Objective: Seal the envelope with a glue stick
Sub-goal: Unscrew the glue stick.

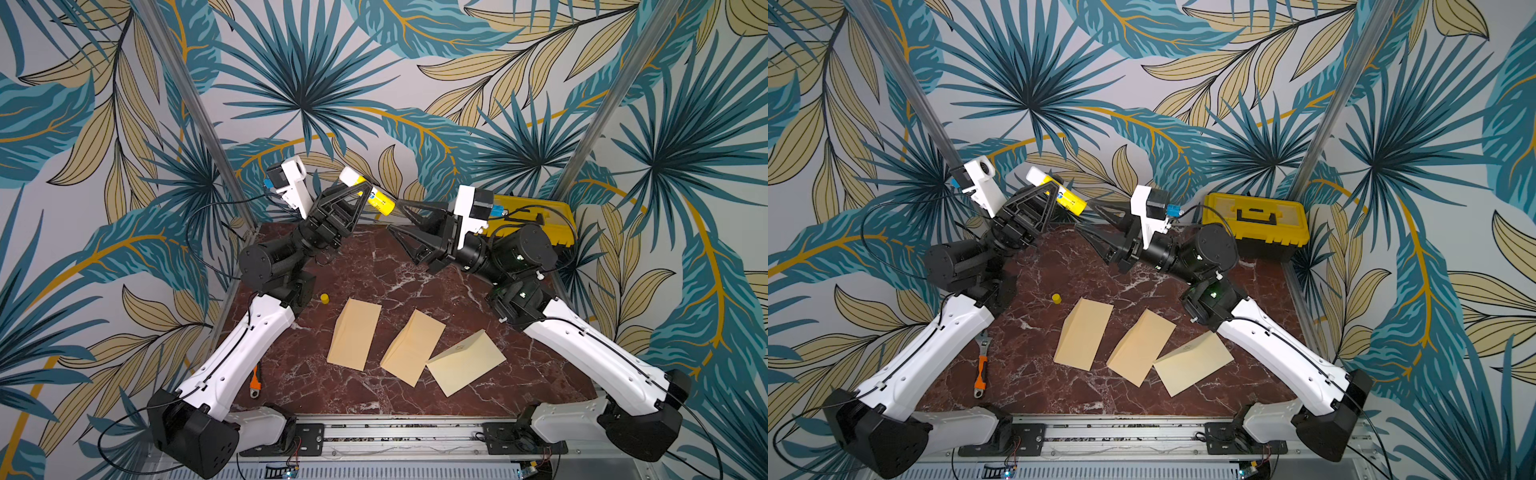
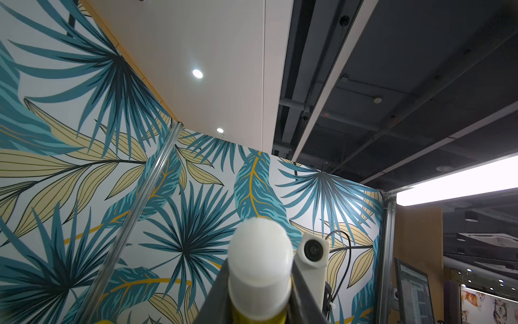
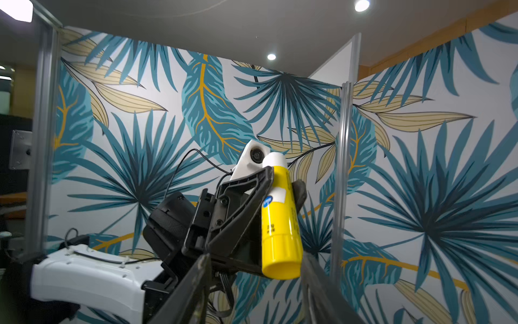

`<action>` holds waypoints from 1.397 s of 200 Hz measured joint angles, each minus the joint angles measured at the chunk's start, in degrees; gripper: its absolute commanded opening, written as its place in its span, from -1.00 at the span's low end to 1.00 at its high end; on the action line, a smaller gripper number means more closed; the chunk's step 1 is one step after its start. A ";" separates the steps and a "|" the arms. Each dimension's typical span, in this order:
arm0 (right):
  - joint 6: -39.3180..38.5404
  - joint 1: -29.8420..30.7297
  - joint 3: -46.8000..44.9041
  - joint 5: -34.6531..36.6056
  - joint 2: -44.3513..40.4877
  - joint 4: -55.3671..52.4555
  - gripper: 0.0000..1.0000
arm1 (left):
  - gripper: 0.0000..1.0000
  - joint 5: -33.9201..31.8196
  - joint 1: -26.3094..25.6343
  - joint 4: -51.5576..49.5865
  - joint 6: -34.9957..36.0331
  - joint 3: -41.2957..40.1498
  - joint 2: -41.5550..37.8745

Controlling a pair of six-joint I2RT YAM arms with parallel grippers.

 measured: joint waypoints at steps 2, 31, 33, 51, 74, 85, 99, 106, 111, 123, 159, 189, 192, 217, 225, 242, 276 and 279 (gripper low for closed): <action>-1.16 0.13 -0.28 0.02 -0.02 0.02 0.17 | -0.85 -0.24 0.00 -0.11 -0.04 -0.09 0.00; -15.02 2.67 -1.57 2.08 0.63 0.20 0.17 | -0.85 -3.37 -0.02 -0.48 -3.63 -1.16 0.42; -15.87 2.82 -1.57 2.32 0.68 0.22 0.17 | -0.86 -3.52 -0.02 -0.48 -3.74 -1.16 0.48; -22.03 3.61 -1.53 4.22 0.96 0.94 0.16 | -0.86 -4.42 -0.17 -0.72 -4.96 -1.16 0.83; -27.08 3.87 -1.03 6.54 1.44 2.03 0.12 | -0.86 -5.11 -0.28 -0.74 -5.70 -1.16 0.81; -28.76 3.91 -0.98 7.61 1.44 2.47 0.12 | -0.86 -5.31 -0.28 -0.79 -5.88 -1.16 0.81; -30.36 4.00 -0.98 8.59 1.44 3.17 0.12 | -0.86 -5.46 -0.28 -1.16 -5.92 -1.16 0.81; -31.04 4.07 -0.96 8.96 1.42 3.23 0.12 | -0.86 -5.49 -0.31 -1.20 -5.99 -1.16 0.79; -31.50 4.07 -0.94 9.14 1.42 3.23 0.11 | -0.86 -5.49 -0.33 -1.25 -6.10 -1.16 0.79; -32.30 4.07 -0.92 9.57 1.44 3.15 0.09 | -0.86 -5.49 -0.35 -1.27 -6.29 -1.16 0.81; -34.01 4.07 0.81 10.97 1.95 2.40 -0.03 | -0.86 -5.49 -0.39 -1.07 -7.26 -1.16 0.83; -35.04 4.09 3.19 12.11 3.21 0.79 -0.15 | -0.86 -5.49 -0.44 -0.70 -7.98 -1.16 0.98; -35.30 4.09 3.52 12.24 3.41 0.48 -0.16 | -0.86 -5.49 -0.44 -0.68 -8.02 -1.16 0.98; -36.37 4.09 4.74 13.25 4.33 -1.27 -0.31 | -0.86 -5.49 -0.44 -0.70 -8.28 -1.16 1.01; -36.63 4.07 4.76 13.57 4.39 -1.33 -0.31 | -0.86 -5.49 -0.42 -0.72 -8.46 -1.16 1.05; -36.81 4.07 4.87 14.05 4.39 -1.60 -0.30 | -0.86 -5.51 -0.44 -0.63 -8.81 -1.16 1.31; -37.05 4.09 5.11 15.21 4.46 -2.27 -0.31 | -0.86 -5.66 -0.44 -0.37 -9.42 -1.16 1.73; -37.05 4.09 5.22 15.41 4.48 -2.36 -0.30 | -0.86 -5.68 -0.44 -0.28 -9.51 -1.16 1.75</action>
